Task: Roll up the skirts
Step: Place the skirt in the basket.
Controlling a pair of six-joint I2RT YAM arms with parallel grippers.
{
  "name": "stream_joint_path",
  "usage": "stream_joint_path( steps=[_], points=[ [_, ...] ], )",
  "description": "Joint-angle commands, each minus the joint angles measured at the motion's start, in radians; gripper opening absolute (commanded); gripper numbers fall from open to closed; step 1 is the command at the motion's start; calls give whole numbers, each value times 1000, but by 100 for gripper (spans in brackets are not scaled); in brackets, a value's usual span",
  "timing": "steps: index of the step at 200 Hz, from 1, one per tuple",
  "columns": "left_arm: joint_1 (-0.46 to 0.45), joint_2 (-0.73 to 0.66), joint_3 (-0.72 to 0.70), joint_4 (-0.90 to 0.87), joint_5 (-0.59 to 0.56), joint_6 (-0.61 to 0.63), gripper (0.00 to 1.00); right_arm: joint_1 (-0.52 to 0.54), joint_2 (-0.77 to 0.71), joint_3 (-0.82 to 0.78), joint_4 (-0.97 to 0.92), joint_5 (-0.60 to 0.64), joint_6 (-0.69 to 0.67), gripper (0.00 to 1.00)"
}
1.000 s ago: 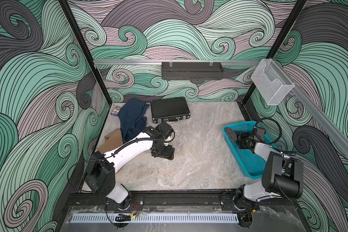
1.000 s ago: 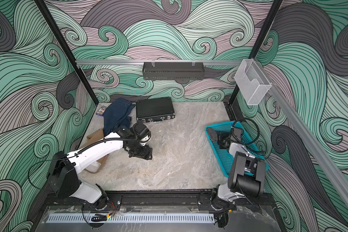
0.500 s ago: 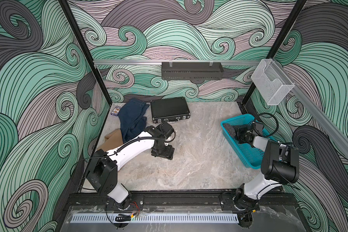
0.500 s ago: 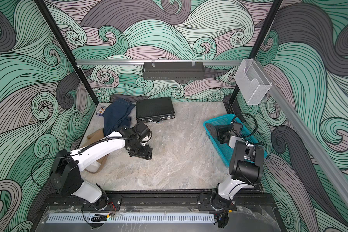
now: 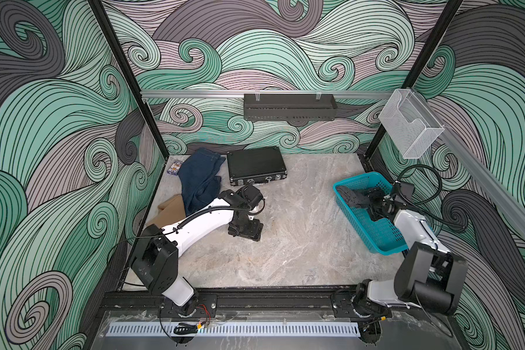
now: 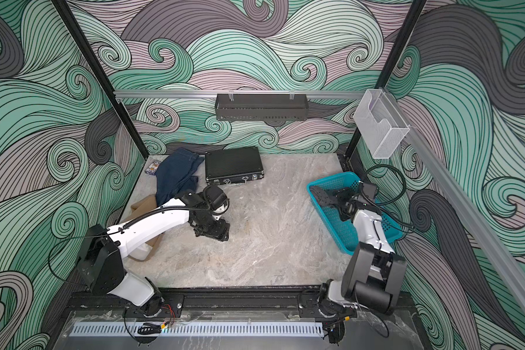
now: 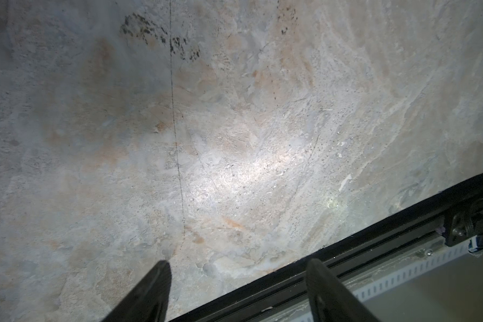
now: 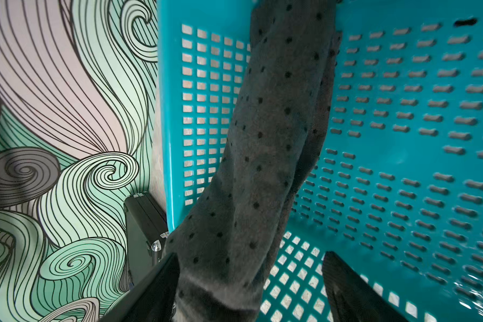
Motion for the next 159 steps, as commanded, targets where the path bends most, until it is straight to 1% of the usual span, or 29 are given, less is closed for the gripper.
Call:
stream_joint_path(
  steps=[1,21,33,50,63,68,72,78,90,107,119,127,137,155,159],
  points=[
    [-5,-5,33,-37,-27,7,77,-28,-63,-38,-100,14,-39,85],
    [-5,-30,34,-27,-62,-10,77,-11,-168,-30,-132,16,-71,85],
    [-3,-47,40,-22,-94,-35,78,45,-231,-5,-127,21,-95,83],
    [7,-74,67,-36,-141,-79,79,219,-292,32,-86,47,-152,82],
    [34,-107,93,-49,-186,-114,81,383,-297,66,-86,67,-220,81],
    [55,-125,101,-55,-209,-131,84,444,-295,73,-58,68,-249,81],
    [74,-127,106,-57,-223,-149,86,491,-290,76,-49,66,-271,81],
    [112,-178,106,-57,-230,-170,88,558,-284,72,-38,73,-301,80],
    [216,-236,80,-28,-226,-219,89,705,-265,47,-17,108,-366,80],
    [372,-315,6,47,-225,-273,98,875,-208,1,2,162,-441,79],
    [482,-335,-38,99,-196,-304,99,978,-150,-26,12,212,-474,79],
    [558,-321,-59,132,-149,-328,99,1039,-103,-38,26,234,-497,78],
    [621,-272,-68,170,-110,-350,99,1106,-44,-39,33,275,-517,77],
    [699,-143,-40,218,-58,-393,99,1197,36,-45,75,335,-547,76],
    [708,-88,-28,241,-43,-397,99,1213,46,-55,102,345,-553,76]
  ],
)
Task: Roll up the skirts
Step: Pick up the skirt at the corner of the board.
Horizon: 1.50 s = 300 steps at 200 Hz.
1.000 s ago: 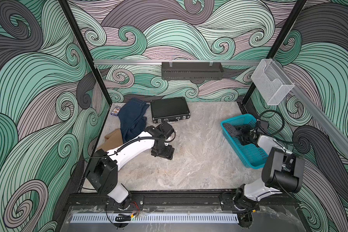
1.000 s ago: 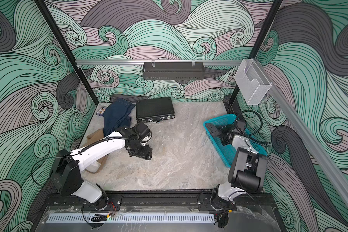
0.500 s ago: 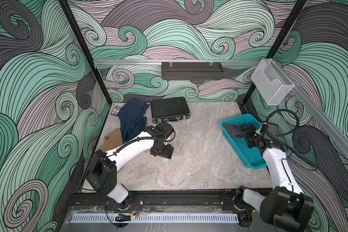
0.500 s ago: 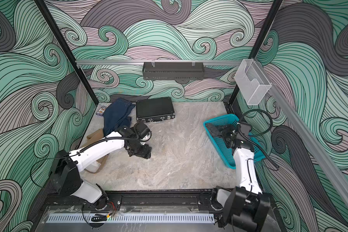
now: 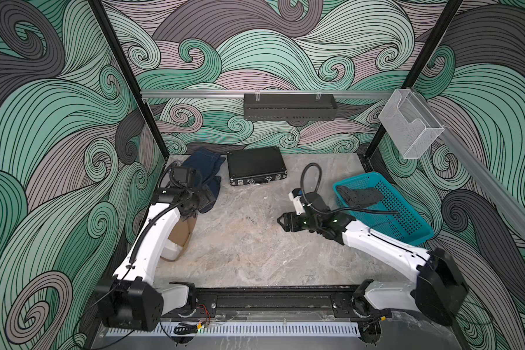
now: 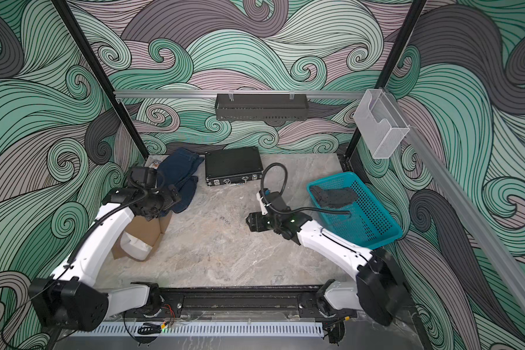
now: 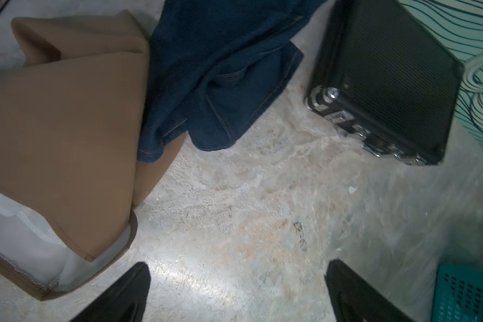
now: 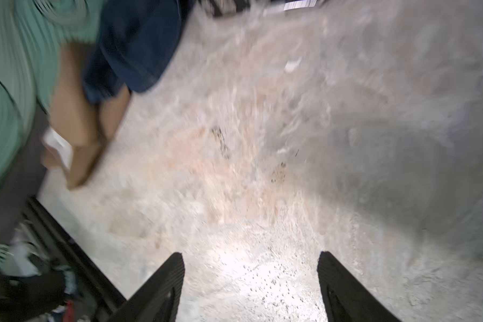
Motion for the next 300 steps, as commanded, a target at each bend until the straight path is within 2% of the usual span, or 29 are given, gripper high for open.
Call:
stream_joint_path(
  steps=[1,17,25,33,60,94,108,118,126,138,147,150,169,187,197,212,251,259,263,273,277,288,300],
  points=[
    [70,192,18,119,97,-91,99,92,55,-29,76,130,-97,76],
    [113,359,104,156,152,-100,98,143,74,-98,206,160,-154,76],
    [136,455,190,137,223,-62,96,159,83,-136,259,188,-172,76],
    [141,556,281,95,229,-34,93,164,94,-166,299,197,-172,76],
    [140,829,624,-136,66,53,89,166,109,-183,328,182,-172,76],
    [140,972,844,-219,-183,160,90,166,100,-193,336,219,-181,76],
    [140,1019,901,-215,-219,207,91,166,110,-184,330,226,-180,76],
    [140,1057,932,-211,-220,240,88,166,120,-178,326,229,-180,76],
    [139,1087,965,-219,-207,255,77,166,127,-173,323,241,-180,76],
    [140,1119,1036,-249,-174,270,50,166,133,-168,315,257,-178,76],
    [140,1120,1087,-267,-153,274,10,164,137,-171,311,273,-180,76],
    [140,1115,1104,-270,-149,273,0,164,137,-171,309,281,-181,76],
    [140,1024,1179,-269,-108,237,0,156,133,-171,301,320,-184,75],
    [126,853,1152,-178,-1,200,0,136,119,-180,311,337,-175,75],
    [100,736,1087,-99,50,177,0,120,108,-190,319,339,-165,74],
    [35,560,980,-13,69,154,0,100,85,-206,324,351,-143,74],
    [-258,158,564,160,78,90,0,53,-62,-279,310,432,-54,73],
    [-306,97,473,169,101,55,8,29,-106,-287,287,425,-17,74],
    [-331,72,424,177,112,35,19,16,-129,-285,262,420,2,74],
    [-377,32,298,205,168,3,56,-17,-189,-273,184,412,51,75],
    [-394,26,257,206,195,-1,66,-29,-210,-267,157,405,70,75],
    [-418,25,185,148,235,8,82,-68,-267,-253,73,373,107,77],
    [-420,26,135,38,210,54,91,-108,-315,-233,-22,333,134,78]
  ],
)
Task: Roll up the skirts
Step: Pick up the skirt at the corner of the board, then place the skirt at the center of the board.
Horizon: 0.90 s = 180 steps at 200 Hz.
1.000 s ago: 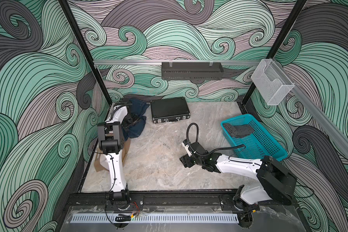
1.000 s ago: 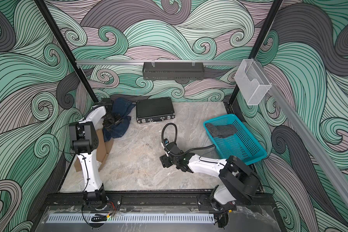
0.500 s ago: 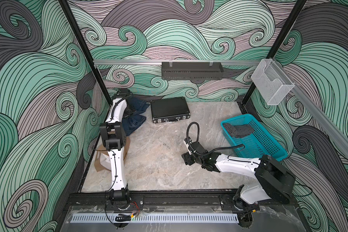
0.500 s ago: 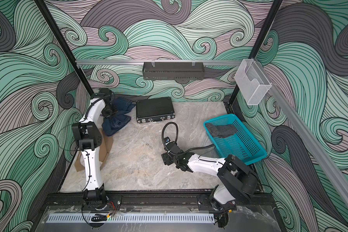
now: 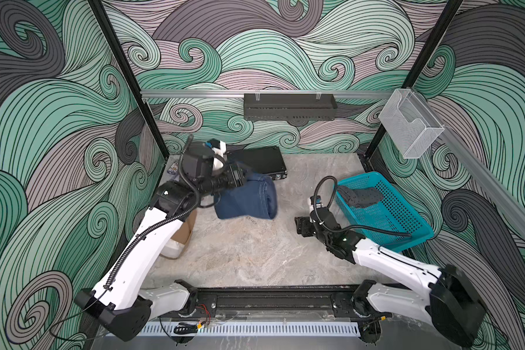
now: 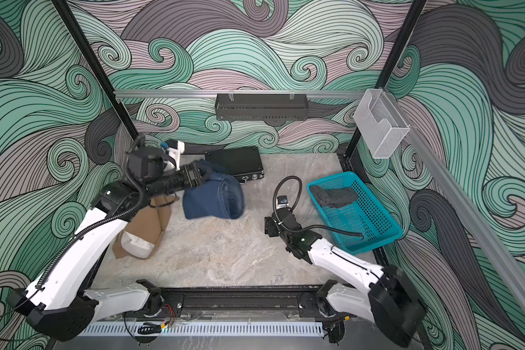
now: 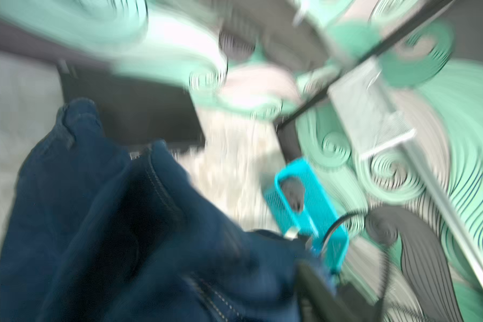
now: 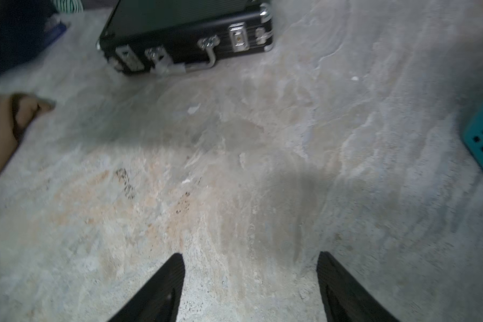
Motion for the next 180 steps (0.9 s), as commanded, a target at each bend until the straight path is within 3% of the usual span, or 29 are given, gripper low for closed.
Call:
stream_joint_path(
  steps=[1,26,62,72,91,118,147,180],
  points=[
    [-7,88,-148,-146,31,0,91,-64,-88,38,-209,-46,116,78],
    [6,75,-212,-317,-80,47,95,-163,-85,59,-332,-232,114,81],
    [18,23,-304,-289,-43,56,96,-195,56,107,-405,-479,37,77],
    [20,8,-306,-287,-80,55,96,-193,76,116,-413,-526,31,76],
    [54,-9,-322,-261,-162,37,99,-179,76,117,-408,-541,37,75],
    [166,44,-385,-137,-7,14,99,-119,82,151,-356,-580,28,76],
    [198,274,-315,-138,183,30,98,14,185,317,-372,-527,33,81],
    [190,508,-134,-205,193,60,99,76,440,590,-510,-447,-12,86]
  ],
)
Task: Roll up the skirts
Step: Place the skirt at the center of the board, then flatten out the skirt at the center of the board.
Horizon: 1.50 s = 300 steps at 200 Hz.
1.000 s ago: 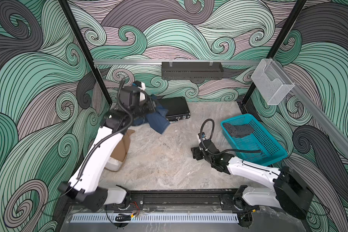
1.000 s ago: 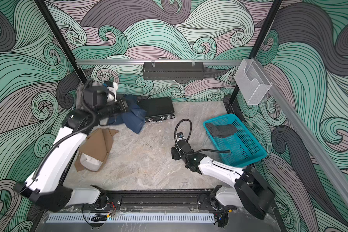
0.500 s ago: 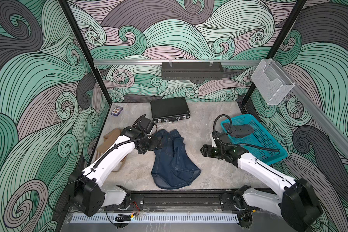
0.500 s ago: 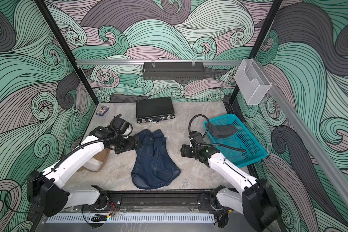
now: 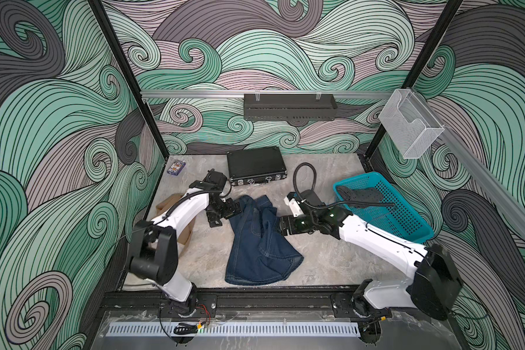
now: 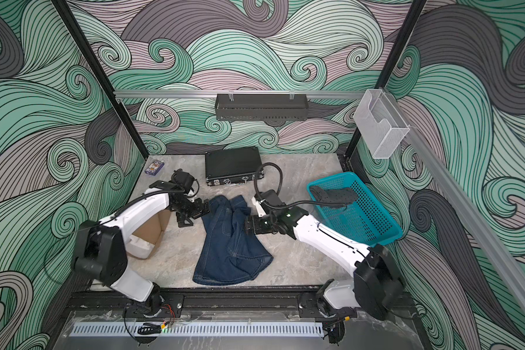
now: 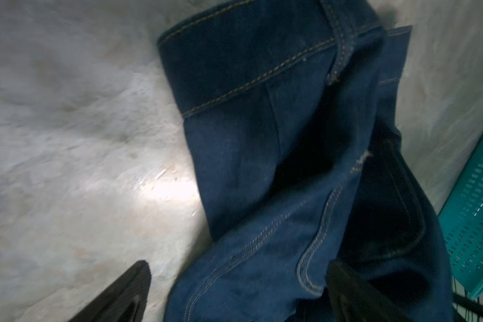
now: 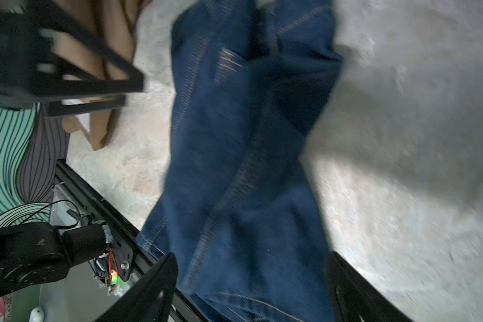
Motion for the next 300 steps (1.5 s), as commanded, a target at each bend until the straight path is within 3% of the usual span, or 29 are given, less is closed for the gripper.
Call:
stream_joint_path(
  steps=[1,28,37,46,55,66,84,115,148,167,186,204,231,256,275,300],
  points=[
    [-1,102,124,-36,70,25,99,27,159,154,-106,70,-47,86],
    [-6,261,258,-76,66,35,93,41,301,273,-151,90,-88,87],
    [-11,314,301,-109,83,33,86,40,323,281,-154,97,-93,81],
    [-22,345,322,-113,101,33,78,35,332,277,-153,99,-95,69],
    [-37,359,326,-98,106,26,65,23,332,267,-153,88,-97,53],
    [-55,362,322,-65,117,17,41,-2,318,241,-137,59,-91,37],
    [-76,378,345,-41,159,10,0,-50,272,169,-67,-16,-81,21],
    [-88,323,413,-27,186,19,0,-146,129,74,20,-79,-46,9],
    [-82,66,452,18,119,27,0,-212,-118,34,49,-57,-13,2],
    [-78,-152,332,121,64,4,0,-213,-312,-44,105,-13,24,1],
    [-69,-398,96,273,-102,-66,0,-215,-490,-156,162,65,93,0],
    [19,-525,-59,254,-179,-146,2,-218,-535,-178,60,132,107,0],
    [174,-468,-144,166,-111,-201,4,-237,-442,-162,-39,173,80,0],
    [254,-324,-75,125,97,-210,0,-272,-342,-88,-75,109,53,0],
    [253,-325,-13,116,120,-198,0,-269,-413,-95,1,55,36,0],
    [250,-439,49,119,168,-155,0,-265,-588,-122,51,29,-10,0]
  ],
)
